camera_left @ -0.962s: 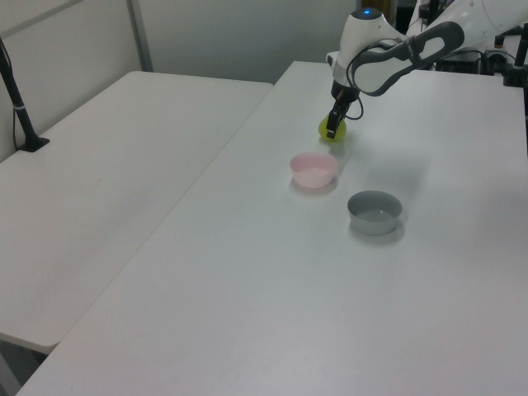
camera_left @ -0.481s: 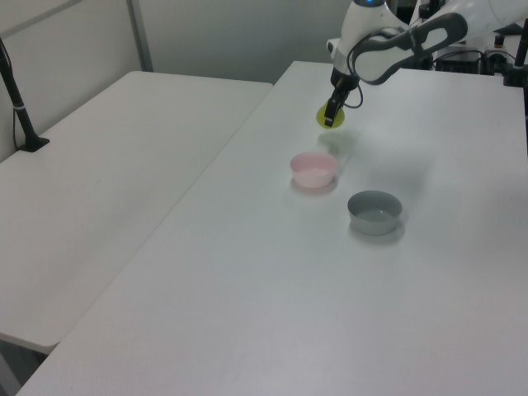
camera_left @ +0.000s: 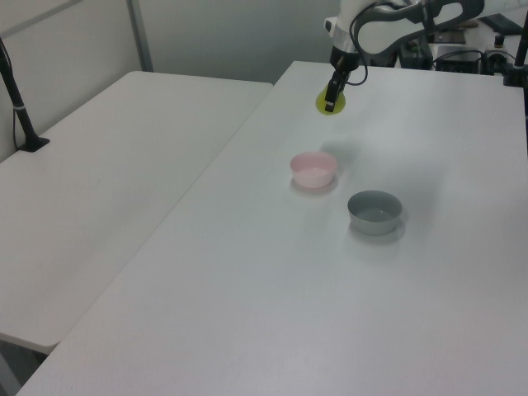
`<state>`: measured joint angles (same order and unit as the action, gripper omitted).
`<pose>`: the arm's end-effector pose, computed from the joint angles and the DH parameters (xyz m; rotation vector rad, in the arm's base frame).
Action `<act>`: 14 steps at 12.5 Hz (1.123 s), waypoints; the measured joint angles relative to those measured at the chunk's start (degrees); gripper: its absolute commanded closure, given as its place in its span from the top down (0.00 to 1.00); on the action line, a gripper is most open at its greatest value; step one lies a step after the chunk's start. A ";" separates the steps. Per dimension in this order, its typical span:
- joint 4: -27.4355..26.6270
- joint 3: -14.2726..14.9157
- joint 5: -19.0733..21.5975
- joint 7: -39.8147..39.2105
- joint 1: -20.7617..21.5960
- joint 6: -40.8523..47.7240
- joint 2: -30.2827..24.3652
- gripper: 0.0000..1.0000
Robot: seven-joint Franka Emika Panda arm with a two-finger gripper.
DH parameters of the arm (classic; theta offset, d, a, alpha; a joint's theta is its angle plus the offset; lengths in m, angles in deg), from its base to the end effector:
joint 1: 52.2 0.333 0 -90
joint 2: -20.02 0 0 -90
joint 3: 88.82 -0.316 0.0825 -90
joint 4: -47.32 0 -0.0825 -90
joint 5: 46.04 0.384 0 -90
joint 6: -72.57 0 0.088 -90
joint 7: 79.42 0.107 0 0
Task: Place the pear in the bowl
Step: 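Lift the pear and carry it over the pink bowl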
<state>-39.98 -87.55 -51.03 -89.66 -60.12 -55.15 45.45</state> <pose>0.6998 -0.1135 0.4303 2.9904 0.0987 0.3664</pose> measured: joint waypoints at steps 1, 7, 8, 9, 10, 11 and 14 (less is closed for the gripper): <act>-0.09 -0.09 0.00 0.51 2.07 1.73 -1.11 0.40; -2.05 -0.25 -0.95 8.37 11.60 2.74 -2.67 0.40; -2.26 -0.25 -1.70 9.48 12.61 2.74 -2.68 0.40; -2.43 -0.25 -2.56 10.49 13.30 2.74 -2.68 0.40; -2.70 -0.25 -3.16 11.10 13.68 2.74 -2.68 0.40; -3.10 -0.24 -3.32 11.25 13.72 2.74 -2.67 0.41; -4.53 -0.20 -4.75 11.34 13.56 2.74 -2.05 0.42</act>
<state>-44.51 -87.75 -55.78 -78.32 -46.56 -52.41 43.40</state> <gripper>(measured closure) 0.203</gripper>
